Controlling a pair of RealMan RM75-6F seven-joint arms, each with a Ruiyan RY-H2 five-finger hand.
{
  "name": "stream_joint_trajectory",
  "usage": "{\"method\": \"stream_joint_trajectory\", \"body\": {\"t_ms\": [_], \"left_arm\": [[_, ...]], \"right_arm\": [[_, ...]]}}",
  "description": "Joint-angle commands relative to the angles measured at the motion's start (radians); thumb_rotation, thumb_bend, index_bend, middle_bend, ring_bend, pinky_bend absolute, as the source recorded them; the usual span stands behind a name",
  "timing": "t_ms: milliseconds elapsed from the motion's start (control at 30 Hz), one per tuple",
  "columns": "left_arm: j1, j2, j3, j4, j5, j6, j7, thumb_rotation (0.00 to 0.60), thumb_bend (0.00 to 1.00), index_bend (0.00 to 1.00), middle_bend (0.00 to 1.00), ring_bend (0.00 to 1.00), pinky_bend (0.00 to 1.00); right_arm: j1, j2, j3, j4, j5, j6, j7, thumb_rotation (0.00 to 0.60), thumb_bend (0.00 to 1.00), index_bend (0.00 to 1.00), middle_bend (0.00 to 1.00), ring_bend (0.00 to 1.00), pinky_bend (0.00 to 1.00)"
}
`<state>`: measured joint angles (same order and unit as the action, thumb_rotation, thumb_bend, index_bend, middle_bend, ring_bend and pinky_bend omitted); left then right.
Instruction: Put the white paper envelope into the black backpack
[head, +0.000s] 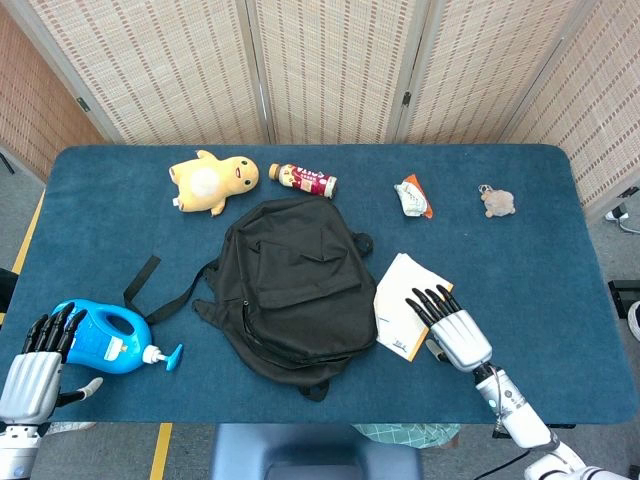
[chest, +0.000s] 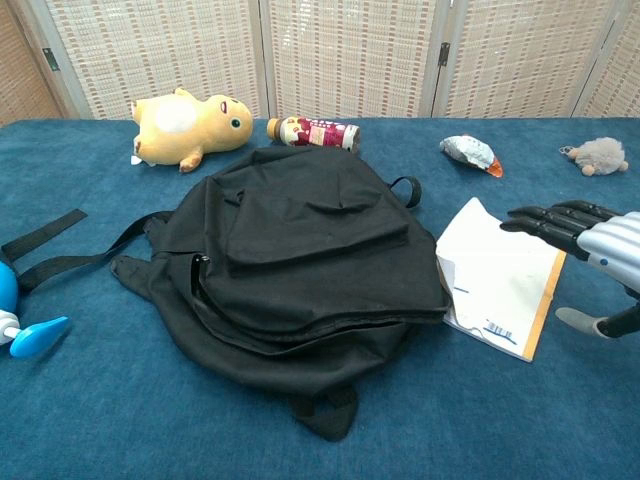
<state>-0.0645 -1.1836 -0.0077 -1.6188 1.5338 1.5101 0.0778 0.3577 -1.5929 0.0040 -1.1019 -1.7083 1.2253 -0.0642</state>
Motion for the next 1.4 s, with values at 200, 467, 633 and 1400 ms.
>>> {"method": "stream_joint_trajectory", "body": {"t_ms": [200, 467, 633, 1400], "left_arm": [[0.000, -0.003, 0.001, 0.001, -0.004, -0.006, -0.001, 0.600, 0.17, 0.03, 0.02, 0.08, 0.00], [-0.003, -0.005, 0.000, 0.001, -0.003, -0.012, 0.001, 0.600, 0.17, 0.02, 0.02, 0.08, 0.00], [-0.001, -0.005, 0.001, 0.002, -0.008, -0.014, 0.002, 0.600, 0.17, 0.02, 0.02, 0.08, 0.00], [0.004, -0.007, 0.004, 0.011, -0.008, -0.012, -0.012, 0.600, 0.17, 0.02, 0.02, 0.08, 0.00]], "right_arm": [[0.024, -0.075, -0.029, 0.122, -0.010, 0.002, 0.044, 0.600, 0.40, 0.00, 0.07, 0.09, 0.01], [0.028, -0.095, -0.047, 0.164, -0.003, 0.007, 0.076, 0.600, 0.40, 0.00, 0.08, 0.09, 0.01], [0.033, -0.099, -0.053, 0.176, 0.004, 0.003, 0.082, 0.600, 0.40, 0.00, 0.08, 0.09, 0.01], [0.046, -0.107, -0.070, 0.186, 0.023, -0.009, 0.071, 0.600, 0.40, 0.00, 0.09, 0.10, 0.01]]}}
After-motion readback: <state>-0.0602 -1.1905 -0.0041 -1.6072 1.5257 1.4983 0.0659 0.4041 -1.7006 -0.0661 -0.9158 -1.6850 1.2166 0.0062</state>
